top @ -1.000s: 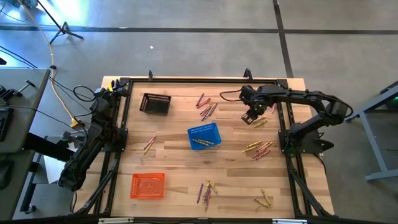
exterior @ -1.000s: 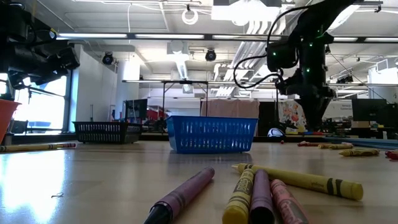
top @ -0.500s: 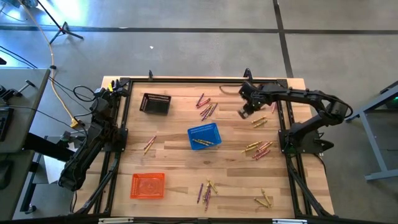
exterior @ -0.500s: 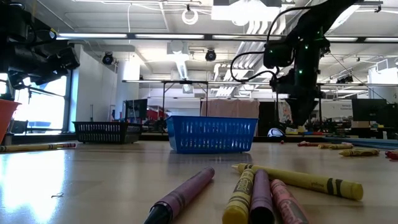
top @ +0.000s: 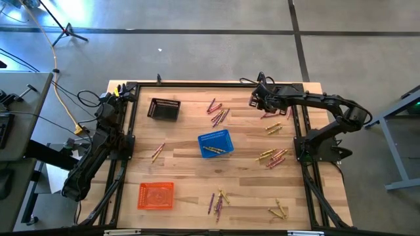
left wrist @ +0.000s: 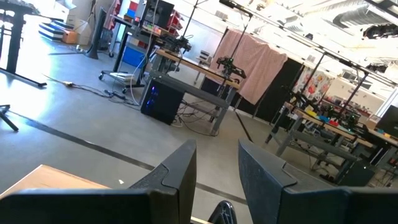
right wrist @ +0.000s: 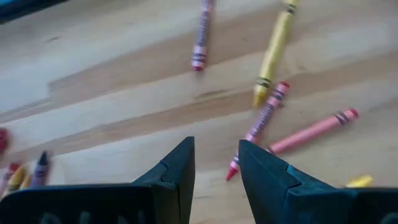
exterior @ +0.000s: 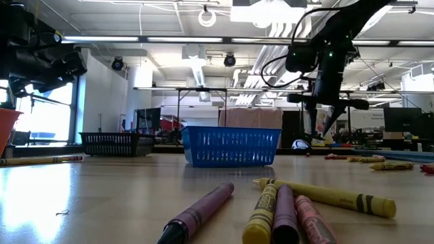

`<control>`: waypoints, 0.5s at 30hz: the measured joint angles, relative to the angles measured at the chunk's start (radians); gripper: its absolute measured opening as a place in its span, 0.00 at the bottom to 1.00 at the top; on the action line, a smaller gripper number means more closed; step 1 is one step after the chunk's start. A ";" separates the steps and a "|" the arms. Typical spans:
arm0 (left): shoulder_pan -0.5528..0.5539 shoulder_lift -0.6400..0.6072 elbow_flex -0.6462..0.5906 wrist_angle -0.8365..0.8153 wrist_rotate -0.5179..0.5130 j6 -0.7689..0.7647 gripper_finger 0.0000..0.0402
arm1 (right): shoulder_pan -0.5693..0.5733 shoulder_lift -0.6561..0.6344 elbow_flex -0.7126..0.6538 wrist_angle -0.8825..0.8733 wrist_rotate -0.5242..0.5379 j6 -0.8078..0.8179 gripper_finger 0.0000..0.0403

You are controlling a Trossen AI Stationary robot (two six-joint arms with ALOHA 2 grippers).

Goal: Sort crayons
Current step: Put the red crayon into the black basket

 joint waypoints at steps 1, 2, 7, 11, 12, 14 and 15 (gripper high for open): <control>0.000 0.000 0.000 0.000 0.000 0.000 0.26 | -0.004 0.007 0.000 -0.010 -0.001 0.011 0.27; 0.000 0.000 0.000 0.000 0.000 0.000 0.26 | -0.008 0.016 0.000 -0.008 0.000 0.021 0.27; 0.000 0.000 0.000 0.000 0.000 0.000 0.26 | -0.049 0.087 0.000 -0.006 -0.061 0.056 0.23; 0.000 0.000 0.000 0.000 0.000 0.000 0.26 | -0.072 0.146 0.000 0.051 -0.090 0.052 0.22; 0.000 0.000 0.000 0.000 0.000 0.000 0.26 | -0.077 0.157 0.000 0.059 -0.103 0.056 0.22; 0.000 0.000 0.000 0.000 0.000 0.000 0.26 | -0.086 0.176 0.000 0.068 -0.128 0.056 0.22; 0.000 0.000 0.000 0.000 0.000 0.000 0.26 | -0.089 0.182 0.000 0.066 -0.133 0.056 0.22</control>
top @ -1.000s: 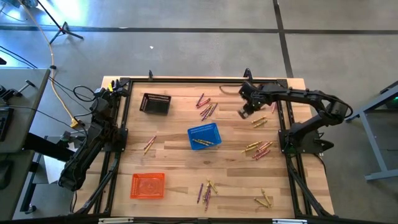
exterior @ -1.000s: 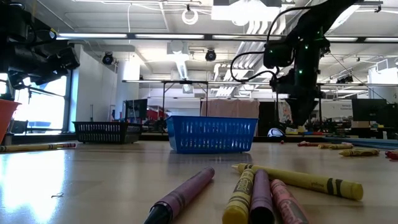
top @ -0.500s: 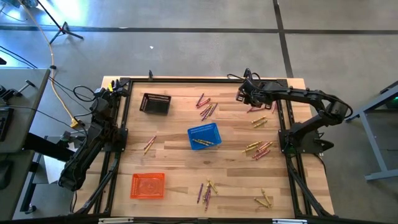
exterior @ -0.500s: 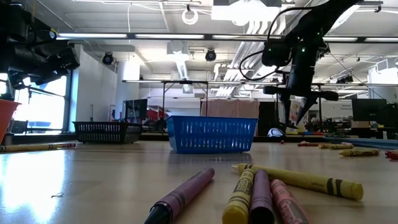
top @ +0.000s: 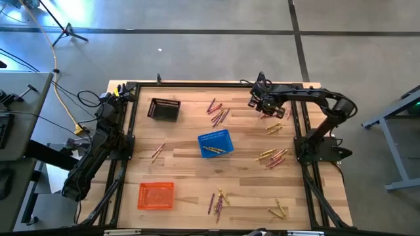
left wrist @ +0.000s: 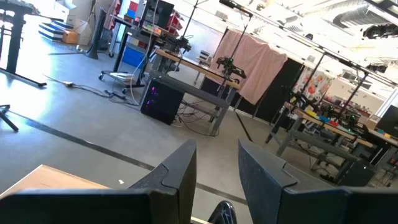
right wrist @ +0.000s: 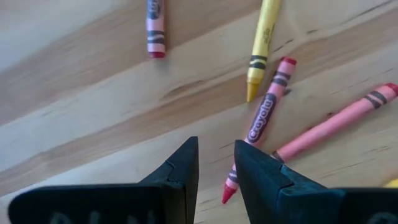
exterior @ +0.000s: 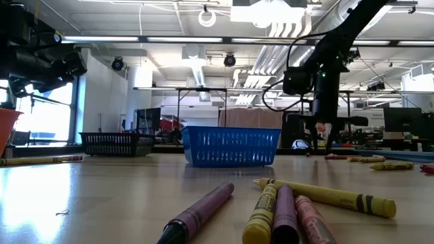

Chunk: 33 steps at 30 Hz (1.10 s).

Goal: Sort crayons
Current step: Put the red crayon into the black basket

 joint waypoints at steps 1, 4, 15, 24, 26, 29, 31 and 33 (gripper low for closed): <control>0.000 0.000 0.000 0.000 0.000 0.000 0.26 | -0.001 0.005 0.000 -0.001 -0.008 0.000 0.22; 0.000 0.000 0.000 0.000 0.000 0.000 0.26 | -0.001 0.008 0.000 0.001 -0.020 0.005 0.22; 0.000 0.000 0.000 0.000 0.000 0.000 0.26 | -0.002 0.000 0.000 0.003 -0.025 0.022 0.22; 0.000 0.000 0.000 0.000 0.000 0.000 0.26 | -0.041 -0.043 0.000 -0.085 -0.014 0.004 0.22; 0.000 0.000 0.000 0.000 0.000 0.000 0.26 | -0.046 -0.043 0.000 -0.090 -0.014 -0.005 0.22; 0.000 0.000 0.000 0.000 0.000 0.000 0.26 | -0.054 -0.043 0.000 -0.096 -0.005 -0.008 0.22; 0.000 0.000 0.000 0.000 0.000 0.000 0.26 | -0.060 -0.040 0.000 -0.106 0.006 -0.021 0.22; 0.000 0.000 0.000 0.000 0.000 0.000 0.26 | -0.068 -0.032 0.000 -0.119 0.009 -0.035 0.22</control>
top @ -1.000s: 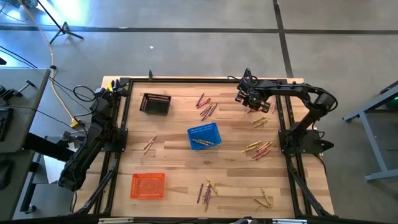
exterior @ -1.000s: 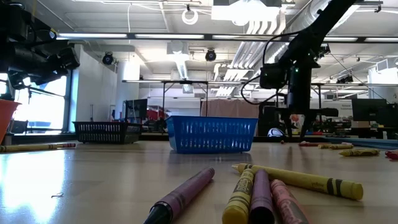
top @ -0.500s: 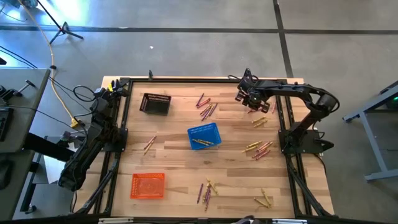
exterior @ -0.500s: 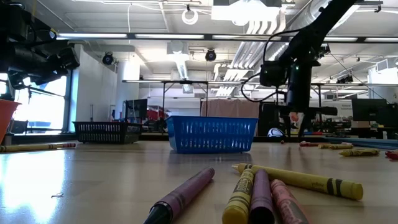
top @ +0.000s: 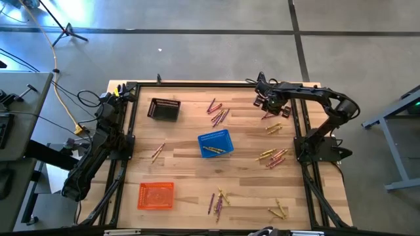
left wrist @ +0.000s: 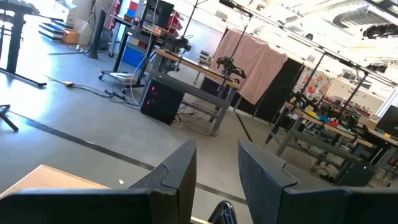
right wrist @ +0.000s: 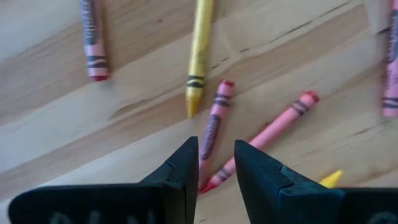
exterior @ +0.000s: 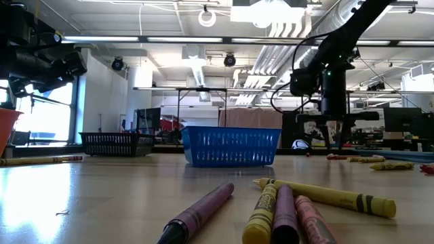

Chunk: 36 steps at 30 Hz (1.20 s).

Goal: Sort crayons
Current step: Put the red crayon into the black basket

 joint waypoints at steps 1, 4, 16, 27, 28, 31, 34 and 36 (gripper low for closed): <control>0.000 0.000 0.000 0.000 0.000 0.000 0.26 | -0.003 0.001 0.000 -0.005 0.000 -0.005 0.22; 0.000 0.000 0.000 0.000 0.000 0.000 0.26 | -0.008 0.007 0.000 0.002 0.000 -0.011 0.22; 0.000 0.000 0.000 0.000 0.000 0.000 0.26 | -0.009 0.064 0.002 0.051 -0.016 -0.026 0.22; 0.000 0.000 0.000 0.000 0.000 0.000 0.26 | -0.007 0.088 0.004 0.070 -0.023 -0.078 0.16; 0.000 0.000 0.000 0.000 0.000 0.000 0.26 | -0.005 0.088 0.004 0.072 -0.023 -0.079 0.14; 0.000 0.000 0.000 0.000 0.000 0.000 0.26 | 0.005 0.089 0.004 0.073 -0.021 -0.079 0.05; 0.000 0.000 0.000 0.000 0.000 0.000 0.26 | 0.017 0.089 0.003 0.072 -0.014 -0.077 0.03; 0.000 0.000 0.000 0.000 0.000 0.000 0.26 | 0.023 0.089 0.003 0.070 -0.013 -0.071 0.05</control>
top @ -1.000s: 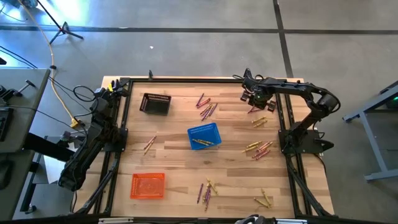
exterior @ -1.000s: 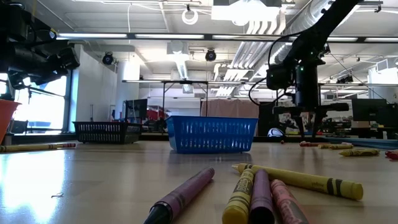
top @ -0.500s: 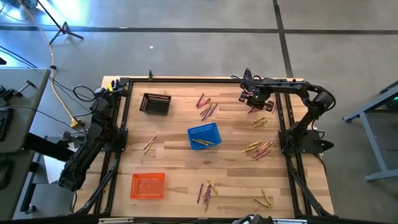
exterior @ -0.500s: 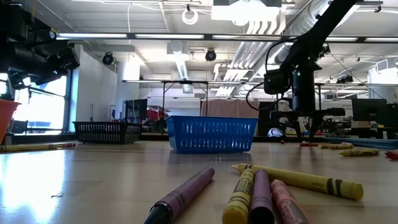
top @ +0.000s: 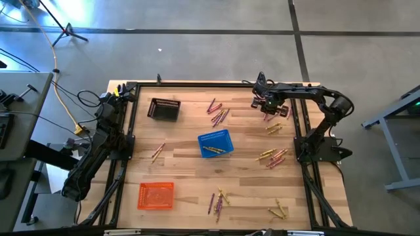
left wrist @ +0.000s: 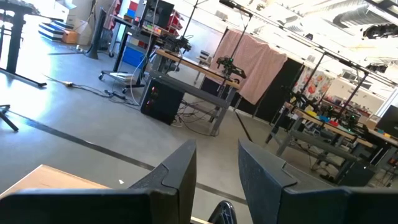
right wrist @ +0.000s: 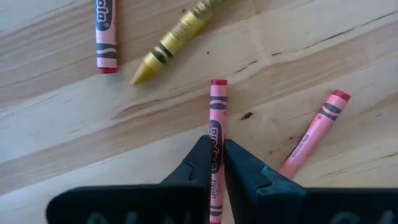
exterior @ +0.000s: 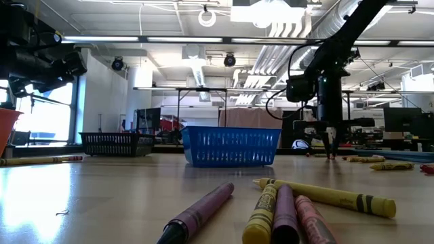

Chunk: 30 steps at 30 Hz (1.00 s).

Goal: Sort crayons
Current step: Put the red crayon into the black basket

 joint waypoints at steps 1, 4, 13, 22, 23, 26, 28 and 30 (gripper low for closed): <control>0.000 0.000 0.000 0.000 0.000 0.000 0.26 | 0.003 -0.003 0.000 0.000 0.000 0.002 0.05; 0.000 0.000 0.000 0.000 0.000 0.000 0.26 | 0.018 -0.024 -0.003 -0.002 -0.004 0.026 0.04; 0.000 0.000 0.000 0.000 0.000 0.000 0.26 | 0.112 -0.226 -0.005 0.000 0.009 0.079 0.03; 0.000 0.000 0.000 0.000 0.000 0.000 0.26 | 0.228 -0.380 -0.004 0.274 -0.021 -0.182 0.03; 0.000 0.000 0.000 0.000 0.000 0.000 0.26 | 0.233 -0.379 -0.004 0.322 -0.045 -0.197 0.03; 0.000 0.000 0.000 0.000 0.000 0.000 0.26 | 0.249 -0.349 -0.003 0.479 -0.131 -0.248 0.03; 0.000 0.000 0.000 0.000 0.000 0.000 0.26 | 0.261 -0.319 -0.003 0.582 -0.186 -0.270 0.03; 0.000 0.000 0.000 0.000 0.000 0.000 0.26 | 0.273 -0.281 0.002 0.695 -0.243 -0.284 0.03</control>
